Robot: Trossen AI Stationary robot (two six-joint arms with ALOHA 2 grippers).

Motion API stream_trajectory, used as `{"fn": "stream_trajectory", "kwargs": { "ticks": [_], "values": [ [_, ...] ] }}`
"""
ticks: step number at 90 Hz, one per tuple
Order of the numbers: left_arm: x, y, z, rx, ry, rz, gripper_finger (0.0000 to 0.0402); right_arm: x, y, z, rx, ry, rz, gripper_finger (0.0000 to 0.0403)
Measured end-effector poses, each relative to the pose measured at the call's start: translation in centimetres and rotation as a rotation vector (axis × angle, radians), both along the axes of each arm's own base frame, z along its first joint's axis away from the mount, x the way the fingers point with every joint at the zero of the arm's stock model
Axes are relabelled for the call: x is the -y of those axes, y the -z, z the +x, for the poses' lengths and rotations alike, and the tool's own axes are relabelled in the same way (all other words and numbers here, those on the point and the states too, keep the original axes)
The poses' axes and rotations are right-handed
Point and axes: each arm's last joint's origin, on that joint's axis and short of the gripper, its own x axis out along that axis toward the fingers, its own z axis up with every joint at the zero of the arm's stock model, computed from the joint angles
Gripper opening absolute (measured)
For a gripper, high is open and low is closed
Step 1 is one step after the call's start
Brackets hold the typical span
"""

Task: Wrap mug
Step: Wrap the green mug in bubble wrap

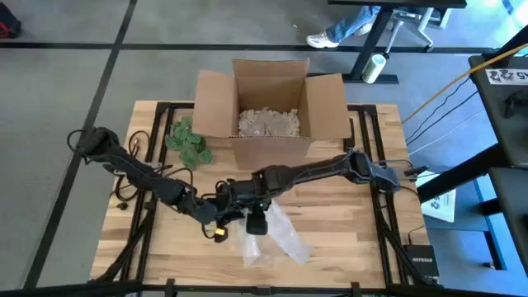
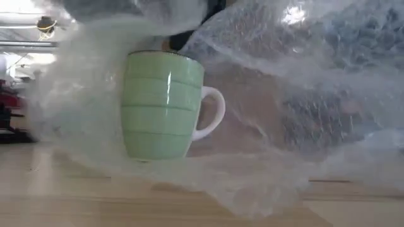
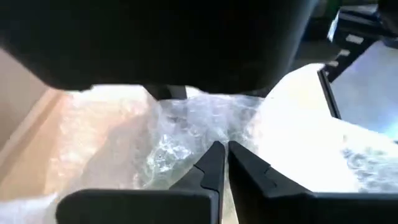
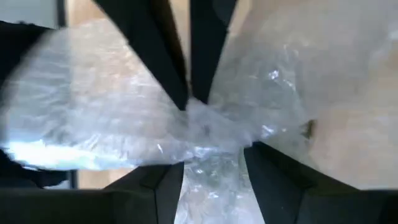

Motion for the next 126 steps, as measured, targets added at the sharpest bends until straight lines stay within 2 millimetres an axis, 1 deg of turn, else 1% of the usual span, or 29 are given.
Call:
{"fn": "stream_trajectory", "kwargs": {
  "ticks": [10,13,16,19,24,29,35,42,49,57,64,75,84,98,109,117,126],
  "values": [
    [0.0,-0.1,0.0,0.004,0.0,-0.003,0.0,-0.2,-1.0,-0.5,-0.005,0.016,-0.103,0.0156],
    [0.1,0.1,-0.1,-0.018,0.02,-0.01,0.0,-0.3,-1.3,-0.5,0.012,0.03,-0.142,0.0156],
    [0.1,0.5,-0.2,-0.043,0.031,-0.001,0.0,-0.2,-2.2,-0.4,0.058,0.049,-0.169,0.0156],
    [0.0,0.9,-0.3,-0.064,0.031,0.012,0.0,-0.2,-3.0,-0.8,0.071,0.058,-0.205,0.0156],
    [0.1,0.7,-0.1,-0.049,0.035,0.001,0.0,0.0,-3.9,-1.4,0.063,0.075,-0.275,0.0155],
    [0.1,0.5,-0.2,-0.043,0.031,0.004,0.0,-0.6,-4.6,-1.5,0.108,0.091,-0.32,0.0153],
    [0.1,0.6,-0.2,-0.043,0.026,0.007,0.0,-1.2,-5.1,-1.9,0.106,0.095,-0.378,0.0145],
    [0.1,0.8,-0.3,-0.06,0.03,0.014,0.0,-1.5,-5.8,-2.5,0.125,0.104,-0.382,0.0132],
    [0.0,0.6,-0.3,-0.052,0.025,0.012,0.0,-1.4,-6.6,-3.3,0.112,0.134,-0.385,0.0116],
    [0.0,0.8,-0.3,-0.064,0.028,0.026,0.0,-1.7,-7.0,-4.0,0.101,0.148,-0.404,0.0096],
    [0.0,0.7,-0.3,-0.054,0.032,0.028,0.0,-1.9,-7.0,-4.1,0.105,0.151,-0.422,0.0076],
    [0.1,0.3,-0.2,-0.022,0.051,0.038,0.0,-2.3,-7.7,-5.0,0.09,0.158,-0.411,0.0037],
    [0.2,-0.4,-0.2,-0.006,0.07,0.046,0.0,-2.7,-8.1,-5.8,0.081,0.158,-0.448,0.0007],
    [0.2,-1.7,-0.2,0.029,0.104,0.064,0.0,-3.6,-8.9,-6.7,0.106,0.168,-0.457,0.0008],
    [0.0,-2.5,-0.2,0.022,0.107,0.074,0.0,-4.5,-10.0,-7.9,0.127,0.164,-0.452,0.0002],
    [-0.1,-2.8,-0.3,-0.005,0.105,0.083,0.0,-5.2,-11.0,-9.2,0.154,0.186,-0.47,0.0002],
    [-0.1,-3.0,-0.3,-0.012,0.104,0.085,0.0,-5.8,-12.5,-11.1,0.19,0.227,-0.499,0.0001]
  ]
}}
